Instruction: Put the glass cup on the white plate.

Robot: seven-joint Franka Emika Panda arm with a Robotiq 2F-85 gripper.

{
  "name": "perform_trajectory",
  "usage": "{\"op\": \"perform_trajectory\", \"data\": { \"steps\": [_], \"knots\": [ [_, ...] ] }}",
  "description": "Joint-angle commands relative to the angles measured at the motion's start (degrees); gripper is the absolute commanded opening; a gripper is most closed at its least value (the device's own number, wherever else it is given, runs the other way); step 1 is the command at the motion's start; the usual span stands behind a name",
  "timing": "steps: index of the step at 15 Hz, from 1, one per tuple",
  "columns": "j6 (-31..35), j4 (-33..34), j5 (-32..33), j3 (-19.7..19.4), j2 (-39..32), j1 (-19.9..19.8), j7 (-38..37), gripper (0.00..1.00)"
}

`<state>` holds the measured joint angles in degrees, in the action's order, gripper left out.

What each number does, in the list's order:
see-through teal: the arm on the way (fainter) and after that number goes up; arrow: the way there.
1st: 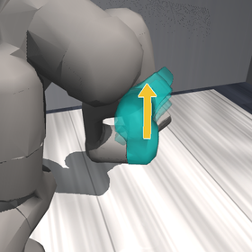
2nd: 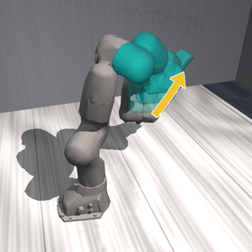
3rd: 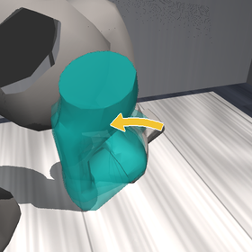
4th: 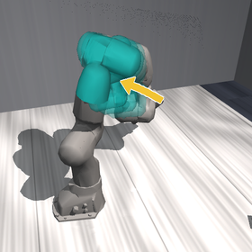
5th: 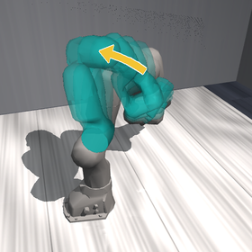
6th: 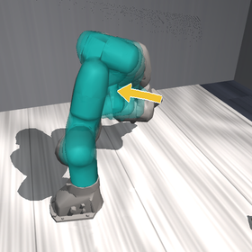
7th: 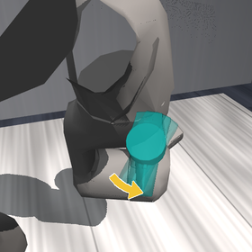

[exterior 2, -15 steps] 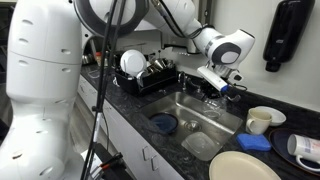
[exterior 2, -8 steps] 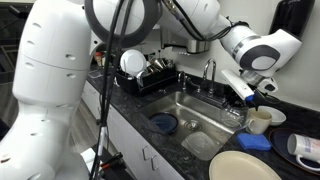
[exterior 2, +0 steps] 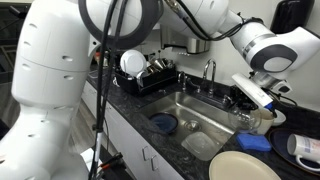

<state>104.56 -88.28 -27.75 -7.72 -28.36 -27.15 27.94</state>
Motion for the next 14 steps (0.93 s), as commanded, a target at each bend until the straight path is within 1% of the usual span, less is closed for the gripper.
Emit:
{"op": "perform_trajectory", "data": {
  "steps": [1,6,10,11,12,14],
  "knots": [
    [-2.5,-0.6,2.7,0.7,1.7,-1.5,10.7,0.01],
    [-2.6,-1.4,2.5,-0.4,1.6,-3.6,20.2,0.01],
    [-2.4,-2.4,2.8,-1.5,1.6,-5.5,26.1,0.01],
    [-1.9,-2.5,3.2,-1.7,1.4,-5.6,26.6,0.01],
    [-2.0,-0.8,2.5,-1.6,0.1,-5.2,24.2,0.06],
    [-2.0,-1.0,2.7,-1.8,0.1,-5.6,25.3,0.06]
  ]
}}
